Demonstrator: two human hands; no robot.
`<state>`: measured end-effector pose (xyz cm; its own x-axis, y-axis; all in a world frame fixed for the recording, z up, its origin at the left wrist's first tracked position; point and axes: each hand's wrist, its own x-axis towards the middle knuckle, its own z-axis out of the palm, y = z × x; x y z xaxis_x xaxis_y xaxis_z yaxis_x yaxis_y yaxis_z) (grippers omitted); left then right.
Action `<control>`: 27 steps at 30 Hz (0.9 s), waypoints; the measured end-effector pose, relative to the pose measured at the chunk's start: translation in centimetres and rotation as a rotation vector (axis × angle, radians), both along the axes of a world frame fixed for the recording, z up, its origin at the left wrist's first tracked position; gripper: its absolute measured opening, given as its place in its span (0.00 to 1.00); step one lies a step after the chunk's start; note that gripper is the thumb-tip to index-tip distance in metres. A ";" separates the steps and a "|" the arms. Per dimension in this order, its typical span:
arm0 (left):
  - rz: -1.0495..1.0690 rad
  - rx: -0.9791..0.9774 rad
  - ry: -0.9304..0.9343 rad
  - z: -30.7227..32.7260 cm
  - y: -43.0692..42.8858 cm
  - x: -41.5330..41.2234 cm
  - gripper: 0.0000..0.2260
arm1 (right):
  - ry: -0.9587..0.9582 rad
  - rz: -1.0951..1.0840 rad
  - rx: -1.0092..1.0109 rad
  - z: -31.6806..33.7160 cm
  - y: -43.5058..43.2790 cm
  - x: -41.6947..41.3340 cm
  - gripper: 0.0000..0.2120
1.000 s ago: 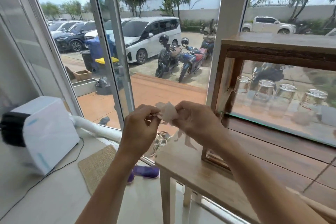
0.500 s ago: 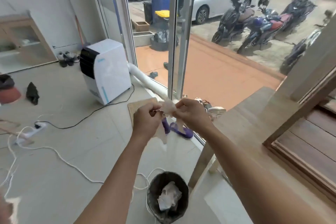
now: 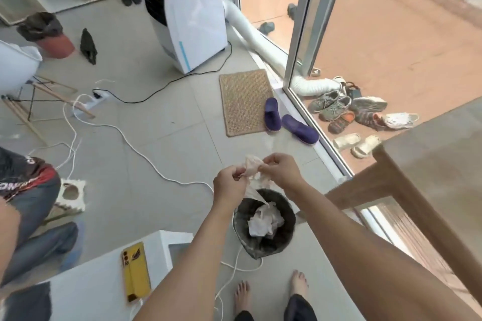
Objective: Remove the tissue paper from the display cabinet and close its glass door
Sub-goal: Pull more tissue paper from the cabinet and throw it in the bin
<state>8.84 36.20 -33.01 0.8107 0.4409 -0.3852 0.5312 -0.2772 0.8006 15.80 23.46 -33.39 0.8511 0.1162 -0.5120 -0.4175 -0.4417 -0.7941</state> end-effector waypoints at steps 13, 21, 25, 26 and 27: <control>-0.002 -0.093 0.355 -24.7 -0.6 -1.0 0.10 | 0.374 -0.022 -0.176 -25.9 -1.3 -2.2 0.05; -0.099 -0.064 0.457 -34.2 -1.1 -0.2 0.08 | 0.416 0.049 -0.279 -34.7 -1.7 -1.7 0.04; -0.248 -0.136 0.534 -36.1 -0.7 0.2 0.13 | 0.435 0.248 -0.334 -35.5 -1.6 -1.1 0.28; -0.291 -0.151 0.564 -36.0 -0.7 0.1 0.17 | 0.422 0.302 -0.352 -35.0 -1.7 -1.1 0.32; -0.331 -0.148 0.589 -35.6 -0.5 -0.1 0.22 | 0.411 0.344 -0.374 -34.5 -1.8 -1.2 0.34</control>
<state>8.79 35.66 -68.63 0.5307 0.1150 -0.8398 0.7955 -0.4097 0.4466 14.64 21.68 -67.84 0.5237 0.0975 -0.8463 -0.4397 -0.8200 -0.3665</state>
